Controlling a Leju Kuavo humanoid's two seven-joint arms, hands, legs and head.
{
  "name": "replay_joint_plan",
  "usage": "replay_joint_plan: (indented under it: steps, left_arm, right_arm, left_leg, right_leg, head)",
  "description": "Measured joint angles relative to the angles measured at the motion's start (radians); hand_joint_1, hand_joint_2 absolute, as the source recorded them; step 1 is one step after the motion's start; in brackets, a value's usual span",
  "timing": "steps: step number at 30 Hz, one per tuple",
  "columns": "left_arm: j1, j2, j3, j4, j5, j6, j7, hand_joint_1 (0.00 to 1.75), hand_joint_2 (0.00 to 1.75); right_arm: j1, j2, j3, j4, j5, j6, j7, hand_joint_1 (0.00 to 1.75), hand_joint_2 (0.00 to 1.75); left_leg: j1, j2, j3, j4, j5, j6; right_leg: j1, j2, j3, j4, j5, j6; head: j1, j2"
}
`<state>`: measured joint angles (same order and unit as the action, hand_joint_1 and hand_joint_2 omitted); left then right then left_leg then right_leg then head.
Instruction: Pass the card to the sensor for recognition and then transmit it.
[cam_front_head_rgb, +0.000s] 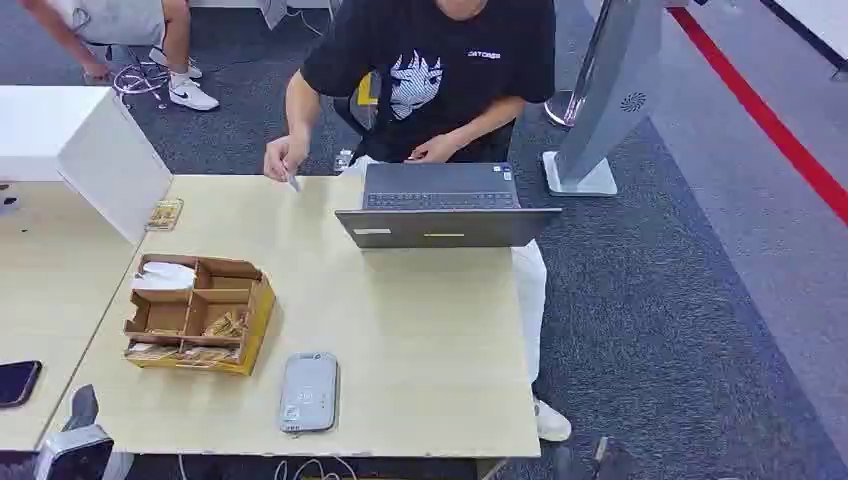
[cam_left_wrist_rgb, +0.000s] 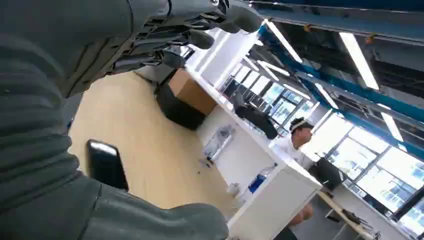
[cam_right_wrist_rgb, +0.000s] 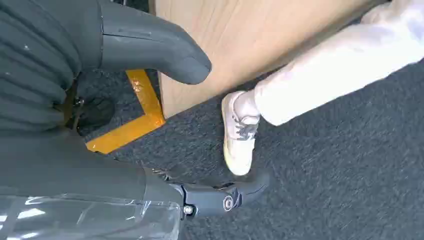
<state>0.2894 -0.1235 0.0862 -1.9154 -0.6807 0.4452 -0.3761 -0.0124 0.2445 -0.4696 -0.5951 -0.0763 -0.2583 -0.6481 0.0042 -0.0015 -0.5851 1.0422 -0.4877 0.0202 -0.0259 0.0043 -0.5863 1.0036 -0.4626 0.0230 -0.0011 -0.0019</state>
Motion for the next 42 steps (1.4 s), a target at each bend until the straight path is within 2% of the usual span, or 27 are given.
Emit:
replay_joint_plan:
  steps: [11, 20, 21, 22, 23, 31, 37, 38, 42]
  left_arm:
    - [-0.123, 0.16, -0.102, 0.057, -0.316, -0.009, 0.14, 0.0, 1.75]
    - [-0.303, 0.269, -0.169, 0.206, -0.5, -0.066, 0.246, 0.0, 1.75]
    - [-0.322, 0.278, -0.173, 0.222, -0.512, -0.073, 0.254, 0.0, 0.0]
    - [-0.342, 0.287, -0.177, 0.245, -0.527, -0.084, 0.265, 0.0, 0.0]
    - [-0.364, 0.296, -0.182, 0.268, -0.54, -0.094, 0.275, 0.0, 1.75]
    - [-0.54, 0.353, -0.223, 0.44, -0.639, -0.159, 0.357, 0.0, 1.75]
    - [-0.619, 0.377, -0.242, 0.515, -0.716, -0.161, 0.423, 0.0, 1.75]
    - [-0.627, 0.38, -0.244, 0.522, -0.721, -0.161, 0.426, 1.75, 1.75]
    - [-0.639, 0.382, -0.245, 0.543, -0.722, -0.147, 0.427, 1.75, 1.75]
  right_arm:
    - [-0.019, -0.004, 0.065, 0.016, 0.011, -0.014, -0.004, 0.0, 1.75]
    - [-0.047, -0.009, 0.128, 0.046, 0.026, -0.026, -0.01, 0.0, 1.75]
    - [-0.05, -0.01, 0.134, 0.048, 0.026, -0.031, -0.01, 0.0, 1.75]
    - [-0.053, -0.01, 0.141, 0.052, 0.026, -0.032, -0.01, 0.0, 1.75]
    - [-0.056, -0.01, 0.145, 0.054, 0.025, -0.032, -0.01, 0.0, 1.75]
    - [-0.081, -0.011, 0.18, 0.084, 0.02, -0.046, -0.01, 0.0, 1.75]
    - [-0.091, -0.014, 0.214, 0.102, 0.003, -0.051, -0.01, 0.0, 1.75]
    - [-0.091, -0.014, 0.218, 0.104, 0.003, -0.051, -0.01, 0.0, 1.75]
    - [-0.094, -0.015, 0.224, 0.111, 0.0, -0.051, -0.011, 0.0, 1.75]
  left_leg:
    - [0.0, 0.0, 0.0, 0.0, 0.001, 0.0]
    - [0.0, 0.0, 0.0, 0.0, 0.003, 0.0]
    - [0.0, 0.0, 0.0, 0.0, 0.003, 0.0]
    - [0.0, 0.0, 0.0, 0.0, 0.003, -0.001]
    - [0.0, 0.001, 0.0, 0.0, 0.004, -0.001]
    - [0.002, 0.013, -0.005, 0.0, 0.007, -0.005]
    - [0.007, 0.019, -0.009, 0.0, 0.01, -0.01]
    - [0.008, 0.02, -0.01, 0.0, 0.011, -0.011]
    - [0.01, 0.02, -0.01, -0.001, 0.012, -0.013]
  right_leg:
    - [0.0, 0.0, 0.0, 0.0, 0.0, 0.0]
    - [0.0, 0.0, -0.001, 0.0, 0.003, -0.001]
    - [0.0, 0.001, -0.001, 0.0, 0.003, 0.0]
    - [0.0, 0.001, -0.001, 0.0, 0.003, -0.001]
    - [0.0, 0.001, -0.002, 0.0, 0.004, -0.001]
    - [0.002, 0.014, -0.012, 0.001, 0.012, -0.005]
    - [0.006, 0.02, -0.018, 0.001, 0.018, -0.011]
    - [0.006, 0.02, -0.019, 0.001, 0.018, -0.012]
    - [0.008, 0.02, -0.02, 0.001, 0.019, -0.013]
  head:
    - [0.0, 0.0]
    - [0.0, 0.0]
    - [0.0, 0.0]
    - [0.0, 0.0]
    - [0.0, 0.0]
    - [0.0, 0.0]
    - [0.0, 0.0]
    - [0.0, 0.0]
    - [0.0, 0.0]
